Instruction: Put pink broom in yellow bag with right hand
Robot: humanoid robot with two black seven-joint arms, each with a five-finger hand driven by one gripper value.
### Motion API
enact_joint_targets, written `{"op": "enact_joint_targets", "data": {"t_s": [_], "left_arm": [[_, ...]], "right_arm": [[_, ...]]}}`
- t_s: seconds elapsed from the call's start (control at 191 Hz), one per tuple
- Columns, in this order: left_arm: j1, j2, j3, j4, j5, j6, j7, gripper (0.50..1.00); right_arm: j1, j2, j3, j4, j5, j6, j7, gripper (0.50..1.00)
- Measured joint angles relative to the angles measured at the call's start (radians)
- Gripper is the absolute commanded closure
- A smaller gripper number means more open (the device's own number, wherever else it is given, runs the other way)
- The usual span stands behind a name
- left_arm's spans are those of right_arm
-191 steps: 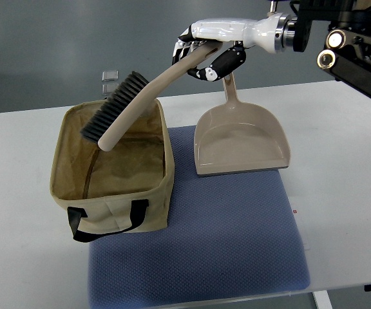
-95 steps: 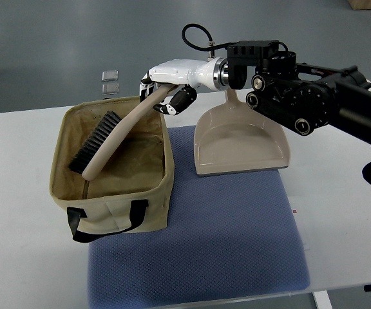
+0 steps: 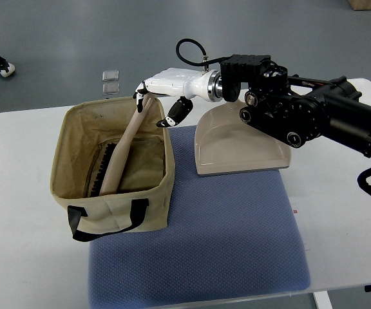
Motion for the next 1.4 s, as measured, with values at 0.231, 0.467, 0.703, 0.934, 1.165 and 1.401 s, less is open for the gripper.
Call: {"op": "enact_joint_targets", "data": {"t_s": [0.231,0.467,0.703,0.934,1.165,1.401], "left_arm": [[0.000,0.000,0.000,0.000,0.000,0.000,0.000,0.500],[0.000,0.000,0.000,0.000,0.000,0.000,0.000,0.500],[0.004,0.000,-0.002,-0.001,0.000,0.000,0.000,0.500],[0.115,0.000,-0.003,0.000,0.000,0.000,0.000,0.500],[0.076,0.000,0.001,0.000,0.000,0.002,0.000,0.500],[0.069,0.000,0.001,0.000,0.000,0.002,0.000,0.500]], "right_arm": [[-0.008,-0.017,0.101,0.002,0.027,-0.004,0.007,0.640],[-0.179,-0.038,0.392,-0.001,0.223,-0.005,0.010,0.640],[-0.402,0.007,0.682,0.000,0.517,-0.119,0.032,0.640],[-0.490,0.041,0.797,0.000,0.740,-0.150,0.091,0.587],[-0.521,0.044,0.857,-0.001,0.969,-0.150,0.097,0.570],[-0.555,0.043,0.867,-0.009,1.124,-0.144,0.097,0.570]]}}
